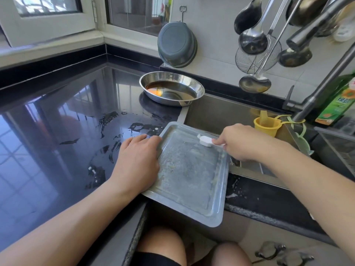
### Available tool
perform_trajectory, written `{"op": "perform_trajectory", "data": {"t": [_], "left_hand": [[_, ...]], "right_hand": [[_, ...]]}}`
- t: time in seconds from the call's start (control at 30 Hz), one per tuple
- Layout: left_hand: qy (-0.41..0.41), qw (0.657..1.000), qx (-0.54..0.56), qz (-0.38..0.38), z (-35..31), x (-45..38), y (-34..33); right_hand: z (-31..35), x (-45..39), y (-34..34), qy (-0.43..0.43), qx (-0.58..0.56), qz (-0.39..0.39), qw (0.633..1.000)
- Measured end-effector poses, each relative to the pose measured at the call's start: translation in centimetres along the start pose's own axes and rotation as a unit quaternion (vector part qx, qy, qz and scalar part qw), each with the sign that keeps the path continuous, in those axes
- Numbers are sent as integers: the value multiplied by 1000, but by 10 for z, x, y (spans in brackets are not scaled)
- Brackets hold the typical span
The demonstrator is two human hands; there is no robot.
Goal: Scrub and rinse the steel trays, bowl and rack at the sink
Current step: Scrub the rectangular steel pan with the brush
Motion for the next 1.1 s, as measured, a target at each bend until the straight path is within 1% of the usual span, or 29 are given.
{"op": "perform_trajectory", "data": {"t": [0.03, 0.1, 0.17, 0.23, 0.3, 0.33, 0.4, 0.5, 0.53, 0.6, 0.67, 0.8, 0.83, 0.87, 0.93, 1.03, 1.1], "left_hand": [[5, 1000, 2, 1, 0, 0, 1], [11, 1000, 9, -1, -1, 1, 2], [15, 1000, 15, -4, -2, 1, 2], [15, 1000, 14, -9, -1, 1, 1], [19, 1000, 19, -6, 0, 1, 0], [25, 999, 22, 0, 1, 1, 0], [41, 999, 30, 14, 2, 0, -1], [67, 996, 44, 34, 3, 0, 2], [70, 996, 47, 37, 3, 0, 3], [76, 996, 44, 34, 2, 1, 5], [80, 996, 31, 32, 1, 3, 7], [87, 995, 35, 18, 2, 4, 6], [94, 995, 42, 17, 4, 4, 7], [106, 993, 55, 16, 6, 3, 8], [140, 985, 98, 18, 8, 1, 12], [171, 974, 144, 30, 9, 1, 17], [181, 970, 161, 29, 10, 4, 18]], "right_hand": [[-11, 3, -2, -9, -14, 1, 1000], [-18, 17, -7, 8, -49, 19, 999], [-9, 40, -16, 57, -63, 54, 995], [7, 71, -24, 104, -83, 108, 985], [14, 90, -28, 120, -93, 142, 978], [14, 91, -28, 115, -96, 146, 978], [5, 75, -24, 84, -111, 112, 984], [-10, 42, -16, 22, -66, 6, 998], [-13, 35, -14, 14, -55, -19, 998], [-11, 30, -16, 21, -62, -20, 998], [-4, 40, -21, 52, -82, 13, 995], [12, 86, -33, 123, -125, 127, 976], [15, 95, -36, 135, -126, 140, 973], [17, 100, -36, 142, -117, 132, 974], [20, 95, -33, 134, -96, 82, 983], [21, 63, -20, 87, -72, 6, 994], [22, 47, -14, 72, -66, -14, 995]]}}
Point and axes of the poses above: each hand's wrist, its own x-axis away from the middle knuckle, its own y-axis out of the back of the hand, z = x × y, the point moved 6 cm from there along -x, towards the middle knuckle, and after that the axes turned 1 degree about x, right-handed, at the moved point
